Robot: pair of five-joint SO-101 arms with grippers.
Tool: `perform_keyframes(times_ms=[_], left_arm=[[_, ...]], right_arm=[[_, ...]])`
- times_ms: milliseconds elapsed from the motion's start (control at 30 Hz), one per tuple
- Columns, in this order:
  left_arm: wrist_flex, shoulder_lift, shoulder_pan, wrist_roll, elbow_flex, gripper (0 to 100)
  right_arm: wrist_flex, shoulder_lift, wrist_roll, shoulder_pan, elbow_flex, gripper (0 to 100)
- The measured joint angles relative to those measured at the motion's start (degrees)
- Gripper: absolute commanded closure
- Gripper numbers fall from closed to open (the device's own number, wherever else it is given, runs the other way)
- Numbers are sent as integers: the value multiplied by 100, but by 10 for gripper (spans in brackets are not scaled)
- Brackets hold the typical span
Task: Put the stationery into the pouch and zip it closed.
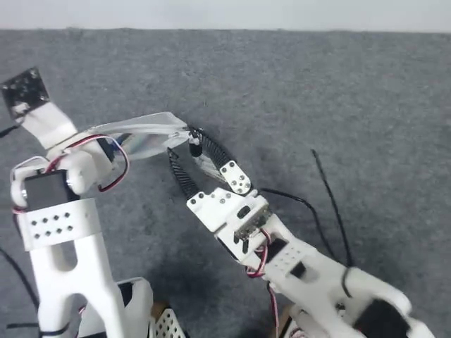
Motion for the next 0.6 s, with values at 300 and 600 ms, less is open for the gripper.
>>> perform_keyframes(times_ms=[300, 600], left_arm=[[-158, 0, -607, 9, 0, 990], [-167, 0, -932, 9, 0, 990]], right_arm=[[3789, -2286, -1310, 158, -211, 841], [7692, -2796, -1960, 281, -1556, 841]])
